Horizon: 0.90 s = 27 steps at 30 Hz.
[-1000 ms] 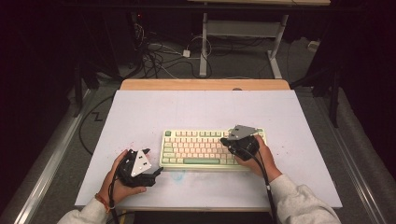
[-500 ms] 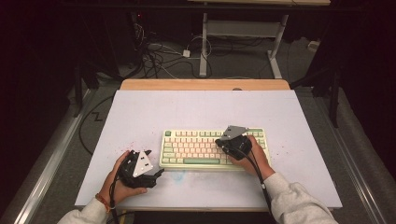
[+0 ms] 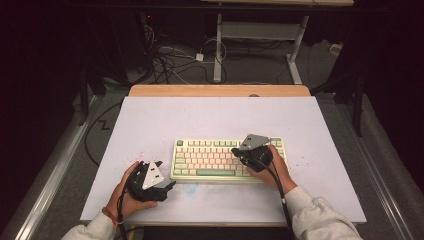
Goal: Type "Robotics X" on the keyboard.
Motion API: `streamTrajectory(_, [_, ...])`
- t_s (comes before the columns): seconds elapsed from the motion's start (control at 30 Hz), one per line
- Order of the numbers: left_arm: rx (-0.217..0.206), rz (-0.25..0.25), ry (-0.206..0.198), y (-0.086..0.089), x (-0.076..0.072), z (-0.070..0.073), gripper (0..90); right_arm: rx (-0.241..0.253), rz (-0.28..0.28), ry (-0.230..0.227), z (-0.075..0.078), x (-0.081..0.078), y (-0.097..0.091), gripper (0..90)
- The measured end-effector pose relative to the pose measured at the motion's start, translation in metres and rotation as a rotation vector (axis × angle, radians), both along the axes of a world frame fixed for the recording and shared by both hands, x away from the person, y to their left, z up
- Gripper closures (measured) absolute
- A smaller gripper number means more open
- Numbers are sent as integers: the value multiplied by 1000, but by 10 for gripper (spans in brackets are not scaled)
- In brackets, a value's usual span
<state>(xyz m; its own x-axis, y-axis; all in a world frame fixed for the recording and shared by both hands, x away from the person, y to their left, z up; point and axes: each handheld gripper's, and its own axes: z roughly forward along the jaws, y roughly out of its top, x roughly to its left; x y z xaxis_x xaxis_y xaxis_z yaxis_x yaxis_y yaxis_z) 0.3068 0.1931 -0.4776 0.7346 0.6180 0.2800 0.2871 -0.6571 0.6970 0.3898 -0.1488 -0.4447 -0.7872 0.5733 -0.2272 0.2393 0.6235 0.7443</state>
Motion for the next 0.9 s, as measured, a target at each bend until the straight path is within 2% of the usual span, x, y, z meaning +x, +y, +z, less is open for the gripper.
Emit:
streamTrajectory(0.13, [-2,2,4,1,0,0,221,37,2,-17,5,-5,-4,827])
streamTrajectory(0.2, [-1,3,5,1,0,0,222,62,4,-34,8,-8,-7,765])
streamTrajectory(0.4, [-20,0,21,2,0,1,232,90,-11,-73,12,-14,-16,530])
streamTrajectory(0.53, [-55,3,11,4,0,4,244,115,-27,-103,14,-21,-22,402])
streamTrajectory(0.63, [-61,15,9,6,1,4,243,123,-49,-122,14,-27,-27,308])
streamTrajectory(0.9, [-77,24,9,6,1,6,254,143,-96,-156,12,-48,-49,226])
